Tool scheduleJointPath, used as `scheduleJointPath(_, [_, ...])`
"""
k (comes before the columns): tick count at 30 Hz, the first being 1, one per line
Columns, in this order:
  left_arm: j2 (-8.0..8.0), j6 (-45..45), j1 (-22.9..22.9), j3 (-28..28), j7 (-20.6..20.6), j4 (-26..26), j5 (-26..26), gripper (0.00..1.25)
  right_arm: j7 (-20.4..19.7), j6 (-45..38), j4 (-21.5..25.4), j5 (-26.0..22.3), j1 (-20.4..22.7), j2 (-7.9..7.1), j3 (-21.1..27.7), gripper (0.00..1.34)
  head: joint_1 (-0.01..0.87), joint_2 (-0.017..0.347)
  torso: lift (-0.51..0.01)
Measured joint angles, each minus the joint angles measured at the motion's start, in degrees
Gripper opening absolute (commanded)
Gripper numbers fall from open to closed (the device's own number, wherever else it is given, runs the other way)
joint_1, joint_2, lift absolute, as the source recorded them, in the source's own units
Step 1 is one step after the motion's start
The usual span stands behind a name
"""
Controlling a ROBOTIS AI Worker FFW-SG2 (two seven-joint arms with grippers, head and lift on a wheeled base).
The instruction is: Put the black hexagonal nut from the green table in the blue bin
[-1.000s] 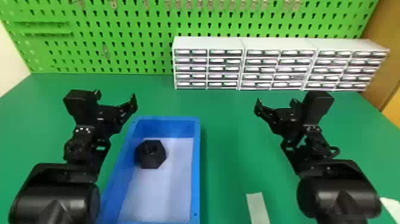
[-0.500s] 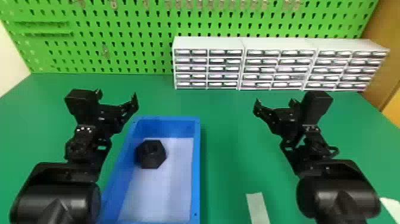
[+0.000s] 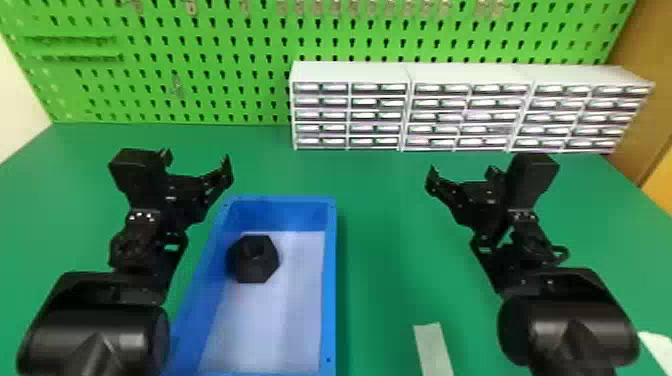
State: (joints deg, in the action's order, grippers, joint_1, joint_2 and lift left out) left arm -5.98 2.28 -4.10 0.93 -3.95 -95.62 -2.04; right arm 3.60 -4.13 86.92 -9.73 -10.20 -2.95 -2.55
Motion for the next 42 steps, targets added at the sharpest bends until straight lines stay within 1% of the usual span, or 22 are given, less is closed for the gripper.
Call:
scheduleJointPath(10, [0.00, 0.25, -0.03, -0.11, 0.00, 0.00, -0.11, 1.01, 0.00, 0.02, 0.00, 0.10, 0.00, 0.11, 0.37, 1.27, 0.686, 0.052, -0.097])
scheduleJointPath(15, [0.00, 0.66, -0.04, -0.13, 0.00, 0.00, -0.29, 1.00, 0.00, 0.29, 0.00, 0.23, 0.02, -0.18, 0.47, 1.27, 0.686, 0.052, -0.097])
scheduleJointPath(23, [0.00, 0.71, 0.12, -0.02, 0.00, 0.00, -0.50, 1.00, 0.00, 1.28, 0.00, 1.71, 0.15, -0.50, 0.95, 1.27, 0.686, 0.052, -0.097])
scheduleJointPath(31, [0.00, 0.63, 0.28, 0.31, 0.00, -0.01, -1.01, 1.01, 0.00, 1.49, 0.00, 2.69, 0.36, 0.14, 1.47, 1.27, 0.686, 0.052, -0.097])
scheduleJointPath(42, [0.00, 0.61, 0.19, -0.22, 0.00, -0.09, -1.11, 1.01, 0.00, 1.89, 0.00, 3.14, 0.64, 0.29, 2.01, 1.27, 0.686, 0.052, -0.097])
